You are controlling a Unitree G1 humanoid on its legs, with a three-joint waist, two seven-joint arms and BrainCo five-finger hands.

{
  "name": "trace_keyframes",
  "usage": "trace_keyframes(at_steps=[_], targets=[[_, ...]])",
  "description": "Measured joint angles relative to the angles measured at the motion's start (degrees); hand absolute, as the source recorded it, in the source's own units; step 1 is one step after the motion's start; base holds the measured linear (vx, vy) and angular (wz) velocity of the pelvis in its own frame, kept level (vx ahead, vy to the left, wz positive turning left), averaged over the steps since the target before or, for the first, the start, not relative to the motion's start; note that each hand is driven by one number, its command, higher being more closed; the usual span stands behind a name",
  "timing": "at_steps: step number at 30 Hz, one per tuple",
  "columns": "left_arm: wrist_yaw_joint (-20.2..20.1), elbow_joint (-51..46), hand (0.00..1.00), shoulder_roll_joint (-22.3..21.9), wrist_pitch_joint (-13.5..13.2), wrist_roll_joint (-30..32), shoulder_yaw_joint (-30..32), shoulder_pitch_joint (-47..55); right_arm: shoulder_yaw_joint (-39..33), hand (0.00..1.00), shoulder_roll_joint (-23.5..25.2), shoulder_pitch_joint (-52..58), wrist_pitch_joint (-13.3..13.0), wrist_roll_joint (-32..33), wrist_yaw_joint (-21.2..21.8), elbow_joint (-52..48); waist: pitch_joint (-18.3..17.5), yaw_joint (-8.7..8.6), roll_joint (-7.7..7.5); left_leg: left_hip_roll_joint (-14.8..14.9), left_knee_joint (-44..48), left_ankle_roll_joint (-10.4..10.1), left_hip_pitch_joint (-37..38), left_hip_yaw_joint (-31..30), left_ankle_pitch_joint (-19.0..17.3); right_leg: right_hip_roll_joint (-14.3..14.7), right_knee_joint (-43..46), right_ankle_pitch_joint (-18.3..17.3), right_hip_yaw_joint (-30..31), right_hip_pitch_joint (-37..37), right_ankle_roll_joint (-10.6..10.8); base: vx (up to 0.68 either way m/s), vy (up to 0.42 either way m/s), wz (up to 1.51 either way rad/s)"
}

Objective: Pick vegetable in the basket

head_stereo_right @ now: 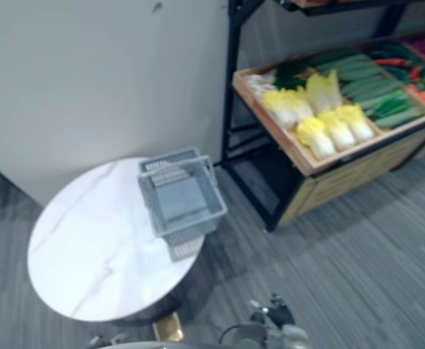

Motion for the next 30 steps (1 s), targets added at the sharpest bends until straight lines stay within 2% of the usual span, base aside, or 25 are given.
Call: trace_keyframes(at_steps=[2,3,4,5,6,7,8,12,13,14,15,18,20,23,26,30], targets=[[0.09,0.01,0.00,-0.44,-0.03,-0.03,1.63,0.31,1.35,0.00,-0.50,-0.07,0.04,0.02,0.05,1.04,-0.18,-0.02,0.26,1.40,-0.48,-0.73,0.22,-0.25,4.72,1.19,0.12,-0.84,-2.74,2.48,-1.64,0.24,-0.336,0.58],[0.07,-0.04,0.00,-0.61,-0.05,-0.01,2.15,0.42,1.70,0.00,-0.48,-0.11,0.07,0.02,0.06,2.05,-0.16,-0.05,0.14,1.97,1.90,-0.19,-1.53,-0.83,5.31,1.42,-0.40,-1.22,-4.84,4.25,-2.24,0.26,-0.349,1.20],[0.11,-0.65,0.00,-0.36,-0.15,-0.10,2.13,0.57,1.88,0.00,-0.47,0.62,0.29,0.01,0.04,2.24,0.18,-0.29,-0.58,1.91,6.31,1.16,-4.45,-0.34,8.48,0.66,-1.77,-1.69,-9.03,8.16,-2.76,0.23,-0.319,1.64],[0.25,-0.84,0.00,-0.02,-0.16,-0.08,1.72,0.56,1.79,0.00,-0.65,1.51,0.31,0.02,-0.04,2.19,0.42,-0.56,-1.14,1.83,6.99,2.68,-5.64,5.09,11.89,-0.29,-3.41,-1.66,-12.49,11.23,-2.80,0.21,-0.271,1.60],[0.35,-1.25,0.00,-0.05,-0.16,-0.08,1.34,0.61,1.71,0.00,-0.78,1.98,0.31,0.02,-0.05,2.17,0.41,-0.41,-1.13,1.97,7.23,3.24,-5.62,8.44,12.24,-0.33,-4.09,-1.70,-13.68,12.08,-2.86,0.14,-0.152,1.24],[0.79,-2.06,0.00,-0.20,-0.14,0.02,0.80,0.63,1.71,0.00,-0.99,1.83,0.38,0.01,-0.26,1.97,0.42,-0.23,-0.98,2.43,8.20,3.48,-6.49,14.88,11.65,-0.28,-5.03,-1.93,-15.80,13.01,-3.23,0.07,-0.053,0.79],[1.10,-2.30,0.00,-0.06,-0.09,0.11,0.18,1.03,1.70,0.00,-1.43,1.34,0.35,-0.01,-0.50,1.35,0.44,-0.17,-0.98,1.99,7.46,3.08,-6.59,18.12,11.31,-0.32,-5.44,-1.93,-16.86,13.42,-3.23,0.06,-0.033,0.77],[1.94,-2.57,0.00,0.00,0.02,0.67,-0.32,1.31,1.72,0.00,-3.01,1.08,0.33,-0.19,-1.91,-4.13,0.36,-0.21,-0.69,0.48,-0.69,3.49,-6.25,17.21,10.61,0.83,-5.85,-1.31,-17.67,11.63,-2.63,-0.01,0.037,0.31],[2.01,-2.56,0.00,-0.03,0.07,0.81,-0.38,1.28,1.73,0.00,-3.50,1.06,0.28,-0.26,-2.27,-6.14,0.30,-0.18,-0.20,0.57,-1.87,3.82,-6.42,16.21,8.90,1.47,-6.25,-0.76,-17.61,10.72,-2.35,-0.05,0.142,0.04],[2.02,-2.52,0.00,-0.33,0.12,1.54,-1.06,1.31,1.66,0.00,-4.49,1.05,0.29,-0.39,-2.60,-9.19,0.49,-0.14,1.16,1.13,-3.04,3.66,-6.53,16.05,5.69,2.25,-6.51,-0.16,-17.21,9.77,-2.01,-0.09,0.223,-0.02],[2.06,-2.61,0.00,0.54,0.15,2.21,-1.58,1.11,1.50,0.00,-4.37,0.93,0.41,-1.07,-2.88,-12.33,1.13,-0.10,0.26,0.25,-3.06,2.24,-6.79,16.20,5.73,1.86,-7.49,0.56,-15.64,9.66,-1.27,-0.12,0.229,-0.01],[2.04,-2.81,0.00,1.56,0.16,2.50,-2.43,1.32,0.96,0.00,-5.38,1.97,0.31,-3.78,-3.48,-21.75,1.23,-0.25,-1.18,-2.14,-3.52,2.44,-7.36,16.43,5.51,1.43,-9.89,1.78,-10.50,8.96,-0.20,-0.09,0.166,0.04],[1.95,-2.81,0.00,1.62,0.17,3.49,-2.61,1.44,0.10,0.00,-8.47,1.55,0.02,-7.87,-5.25,-30.65,0.91,-0.26,-1.18,-4.50,-4.47,2.93,-7.22,17.41,5.21,-0.35,-11.43,2.57,-8.31,8.52,0.88,-0.01,0.174,-0.11],[1.80,-2.81,0.00,1.69,0.15,5.02,-3.24,1.25,0.24,0.00,-12.79,-1.44,-0.74,-12.77,-6.70,-36.67,0.75,-0.33,-0.98,-6.25,-4.75,3.70,-7.43,17.65,5.21,-1.64,-13.20,4.60,-7.43,8.55,1.82,0.06,0.109,-0.07],[1.50,-2.83,0.00,2.48,0.12,5.17,-3.95,1.24,2.35,0.00,-16.45,-5.79,-0.95,-16.18,-6.82,-40.32,1.02,-0.21,-1.45,-6.91,-4.75,4.22,-7.67,17.74,5.51,-1.86,-13.42,5.05,-7.07,8.14,1.86,0.08,0.036,-0.03],[1.06,-2.89,0.00,3.35,0.08,5.95,-4.00,1.19,9.92,0.00,-22.14,-16.04,-1.37,-21.72,-6.94,-43.42,1.71,0.06,-2.73,-6.70,-4.75,4.39,-9.22,17.57,5.70,-1.45,-13.44,5.53,-7.06,6.89,1.47,0.07,-0.009,0.01]])
